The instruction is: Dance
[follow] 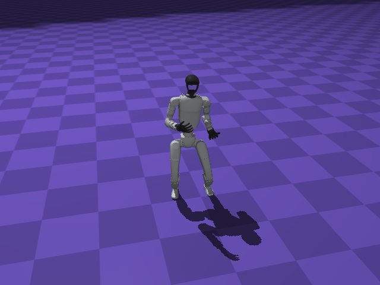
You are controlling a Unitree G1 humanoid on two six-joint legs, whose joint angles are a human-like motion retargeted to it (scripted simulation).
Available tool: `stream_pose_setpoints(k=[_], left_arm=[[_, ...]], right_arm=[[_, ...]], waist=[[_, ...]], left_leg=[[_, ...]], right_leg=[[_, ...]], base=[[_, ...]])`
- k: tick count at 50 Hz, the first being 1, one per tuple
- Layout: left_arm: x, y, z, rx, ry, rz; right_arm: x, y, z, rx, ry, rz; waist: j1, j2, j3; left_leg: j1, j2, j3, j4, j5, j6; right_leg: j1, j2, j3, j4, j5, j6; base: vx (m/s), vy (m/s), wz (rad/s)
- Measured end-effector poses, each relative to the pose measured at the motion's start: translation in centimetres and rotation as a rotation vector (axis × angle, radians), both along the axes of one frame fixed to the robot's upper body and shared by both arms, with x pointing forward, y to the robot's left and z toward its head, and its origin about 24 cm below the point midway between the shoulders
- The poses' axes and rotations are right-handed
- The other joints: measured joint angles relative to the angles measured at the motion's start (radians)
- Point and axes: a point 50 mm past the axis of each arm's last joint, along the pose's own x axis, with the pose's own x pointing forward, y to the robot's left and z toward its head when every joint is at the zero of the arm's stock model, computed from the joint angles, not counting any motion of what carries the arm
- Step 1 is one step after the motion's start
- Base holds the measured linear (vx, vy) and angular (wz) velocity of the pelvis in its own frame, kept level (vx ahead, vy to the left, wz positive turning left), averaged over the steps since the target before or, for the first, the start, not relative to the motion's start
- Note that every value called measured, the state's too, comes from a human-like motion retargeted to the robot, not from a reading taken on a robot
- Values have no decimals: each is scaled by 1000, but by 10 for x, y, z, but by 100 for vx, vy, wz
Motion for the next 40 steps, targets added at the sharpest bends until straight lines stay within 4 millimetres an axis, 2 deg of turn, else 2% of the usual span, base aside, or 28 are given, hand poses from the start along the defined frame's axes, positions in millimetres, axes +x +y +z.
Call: stream_pose_setpoints(k=[7,12,16,20,24,27,31,35,37,40], left_arm=[[10,34,8,88,26,190],[18,71,34,197,-9,410],[18,101,63,303,-70,602],[13,122,88,407,-118,768],[5,134,92,495,-92,871],[-1,143,81,566,-8,919],[-12,152,45,671,202,929],[-29,157,-6,806,484,865],[-37,158,-37,888,646,787],[-66,154,-81,977,890,631]], right_arm=[[-4,18,-66,-92,297,26],[-16,32,-109,-194,485,56],[-26,41,-132,-266,583,79],[-33,46,-147,-328,645,86],[-39,46,-156,-382,676,77],[-42,46,-161,-436,674,69],[-53,41,-174,-545,693,65],[-68,23,-192,-697,727,43],[-75,9,-202,-791,743,26],[-92,-14,-216,-901,810,7]], waist=[[57,-34,-3],[96,-70,1],[124,-101,4],[150,-129,5],[169,-159,6],[172,-188,-1],[171,-217,-2],[156,-237,-9],[138,-240,-37],[112,-244,-35]], left_leg=[[14,-70,17,-55,17,13],[28,-129,29,-111,35,19],[43,-175,35,-159,51,21],[60,-215,35,-205,67,22],[70,-256,34,-251,96,22],[81,-293,32,-319,131,23],[84,-327,30,-366,168,20],[87,-352,27,-411,206,13],[101,-355,21,-494,240,9],[87,-367,21,-462,235,3]], right_leg=[[9,-71,-4,-12,0,8],[10,-131,-6,-15,10,21],[15,-178,-9,-17,22,36],[22,-217,-15,-20,35,48],[21,-264,-24,-14,44,57],[15,-301,-33,-22,47,59],[7,-342,-43,-16,46,60],[3,-372,-55,-15,49,59],[1,-366,-70,-51,55,52],[5,-387,-78,-32,50,57]], base=[[1,7,27],[0,9,31],[0,9,32],[0,8,31],[-1,6,34],[3,3,37],[4,0,36],[3,-1,33],[5,-1,33],[2,0,32]])
